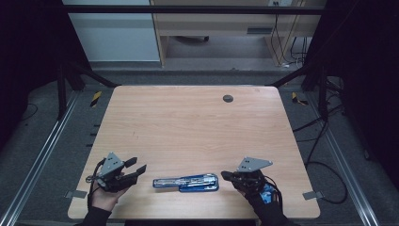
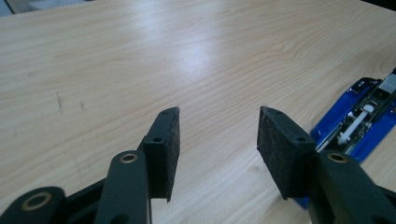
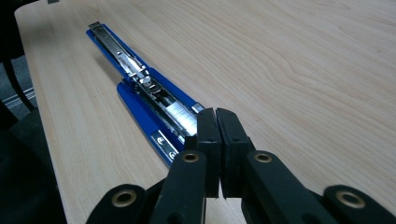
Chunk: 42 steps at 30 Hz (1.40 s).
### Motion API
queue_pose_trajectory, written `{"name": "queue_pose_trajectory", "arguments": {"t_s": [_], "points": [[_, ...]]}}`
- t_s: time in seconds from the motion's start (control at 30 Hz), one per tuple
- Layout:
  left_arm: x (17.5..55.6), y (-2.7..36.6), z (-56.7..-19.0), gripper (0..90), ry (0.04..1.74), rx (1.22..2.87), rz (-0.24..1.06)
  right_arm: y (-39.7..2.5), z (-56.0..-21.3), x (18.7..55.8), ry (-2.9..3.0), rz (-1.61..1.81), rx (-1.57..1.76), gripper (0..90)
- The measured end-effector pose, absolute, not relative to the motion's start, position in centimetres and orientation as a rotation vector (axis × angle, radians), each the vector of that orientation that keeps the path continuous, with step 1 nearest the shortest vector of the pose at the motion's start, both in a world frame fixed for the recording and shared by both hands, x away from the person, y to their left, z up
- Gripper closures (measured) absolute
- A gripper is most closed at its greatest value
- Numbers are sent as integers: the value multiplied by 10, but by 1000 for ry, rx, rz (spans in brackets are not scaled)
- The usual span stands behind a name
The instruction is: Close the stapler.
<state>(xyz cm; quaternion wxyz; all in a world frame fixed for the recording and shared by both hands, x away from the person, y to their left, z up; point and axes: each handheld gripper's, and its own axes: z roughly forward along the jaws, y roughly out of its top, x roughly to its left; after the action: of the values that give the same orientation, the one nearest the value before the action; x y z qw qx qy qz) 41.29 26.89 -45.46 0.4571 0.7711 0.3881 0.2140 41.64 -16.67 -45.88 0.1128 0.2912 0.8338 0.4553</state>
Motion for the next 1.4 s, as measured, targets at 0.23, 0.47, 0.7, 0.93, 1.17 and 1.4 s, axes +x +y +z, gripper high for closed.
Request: {"name": "queue_pose_trajectory", "arguments": {"t_s": [0.23, 0.47, 0.7, 0.93, 1.17, 1.4], "points": [[404, 281, -461, 499, 958, 1922, 515, -159, -461, 410, 2480, 1340, 829, 900], [400, 279, -464, 631, 938, 1963, 472, -150, -468, 404, 2523, 1338, 820, 900], [393, 272, -467, 765, 893, 2027, 435, -146, -475, 404, 2552, 1343, 818, 900], [393, 270, -470, 840, 883, 2054, 396, -140, -481, 407, 2573, 1303, 819, 900], [393, 269, -471, 830, 837, 2075, 346, -137, -482, 409, 2584, 1281, 817, 900], [394, 265, -473, 624, 783, 2109, 300, -137, -483, 409, 2584, 1270, 817, 900]]}}
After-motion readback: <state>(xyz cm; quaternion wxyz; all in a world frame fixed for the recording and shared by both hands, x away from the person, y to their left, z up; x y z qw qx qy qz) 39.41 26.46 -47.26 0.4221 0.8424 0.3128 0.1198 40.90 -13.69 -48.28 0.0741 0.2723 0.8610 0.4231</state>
